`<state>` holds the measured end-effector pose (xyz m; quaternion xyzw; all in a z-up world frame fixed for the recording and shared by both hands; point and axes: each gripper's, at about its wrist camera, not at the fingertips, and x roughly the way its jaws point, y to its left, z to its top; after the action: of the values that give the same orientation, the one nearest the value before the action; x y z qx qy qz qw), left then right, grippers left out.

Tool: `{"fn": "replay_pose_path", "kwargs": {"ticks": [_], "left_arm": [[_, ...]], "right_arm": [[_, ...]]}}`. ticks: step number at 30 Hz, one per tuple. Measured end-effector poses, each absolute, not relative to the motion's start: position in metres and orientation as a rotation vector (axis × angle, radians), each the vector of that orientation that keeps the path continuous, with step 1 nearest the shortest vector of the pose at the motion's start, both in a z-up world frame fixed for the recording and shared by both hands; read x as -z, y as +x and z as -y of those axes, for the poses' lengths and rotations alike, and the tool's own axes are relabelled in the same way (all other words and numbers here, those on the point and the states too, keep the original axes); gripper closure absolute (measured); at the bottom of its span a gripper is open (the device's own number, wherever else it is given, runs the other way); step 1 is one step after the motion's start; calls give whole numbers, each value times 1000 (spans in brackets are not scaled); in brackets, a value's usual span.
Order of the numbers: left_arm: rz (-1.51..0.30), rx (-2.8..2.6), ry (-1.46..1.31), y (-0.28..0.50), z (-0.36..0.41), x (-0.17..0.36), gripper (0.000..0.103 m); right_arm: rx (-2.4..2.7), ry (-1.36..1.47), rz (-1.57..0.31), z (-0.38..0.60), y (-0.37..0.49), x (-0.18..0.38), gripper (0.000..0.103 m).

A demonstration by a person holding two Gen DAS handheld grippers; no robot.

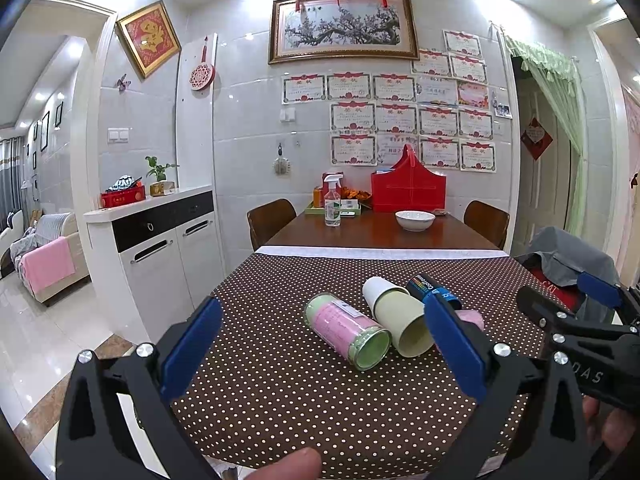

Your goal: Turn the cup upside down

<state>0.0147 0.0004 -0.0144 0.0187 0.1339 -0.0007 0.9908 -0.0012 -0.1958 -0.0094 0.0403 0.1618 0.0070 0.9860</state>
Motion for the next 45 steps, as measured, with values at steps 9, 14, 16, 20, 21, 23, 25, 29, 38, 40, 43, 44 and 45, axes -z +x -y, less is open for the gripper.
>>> {"fn": "replay_pose_path", "kwargs": {"ticks": [9,14,16,20,21,23,25,29,38,40,43,44,45], "left_arm": [[-262,4,37,13,-2,15,4],[-264,4,38,12,-2,14,4],[-263,3,38,12,-2,14,4],[-264,4,37,12,-2,14,4],[-264,4,38,12,-2,14,4],[-264,4,38,11,-1,12,4],[-264,4,38,10,-1,13,4],[-263,3,38,10,-1,11,4],[-263,8,39,10,1,9,4],[-269,8,40,12,1,8,4],[-279,13,40,17,2,10,4],[-283,14,40,19,2,10,4],[-288,15,40,21,2,10,4]], "right_arm": [[-14,77,-321,199,6,12,6],[-13,76,-320,200,5,11,6],[-14,75,-322,200,5,11,6],[-14,75,-323,200,5,11,6],[-15,75,-323,199,5,11,6],[-15,75,-323,199,6,11,6],[-14,74,-325,199,6,11,6],[-17,73,-326,198,6,11,6],[-29,58,-341,198,10,12,6],[-36,55,-348,197,12,13,6],[-38,51,-359,197,17,16,6],[-42,52,-368,198,20,17,6],[-43,53,-373,198,22,18,6]]}}
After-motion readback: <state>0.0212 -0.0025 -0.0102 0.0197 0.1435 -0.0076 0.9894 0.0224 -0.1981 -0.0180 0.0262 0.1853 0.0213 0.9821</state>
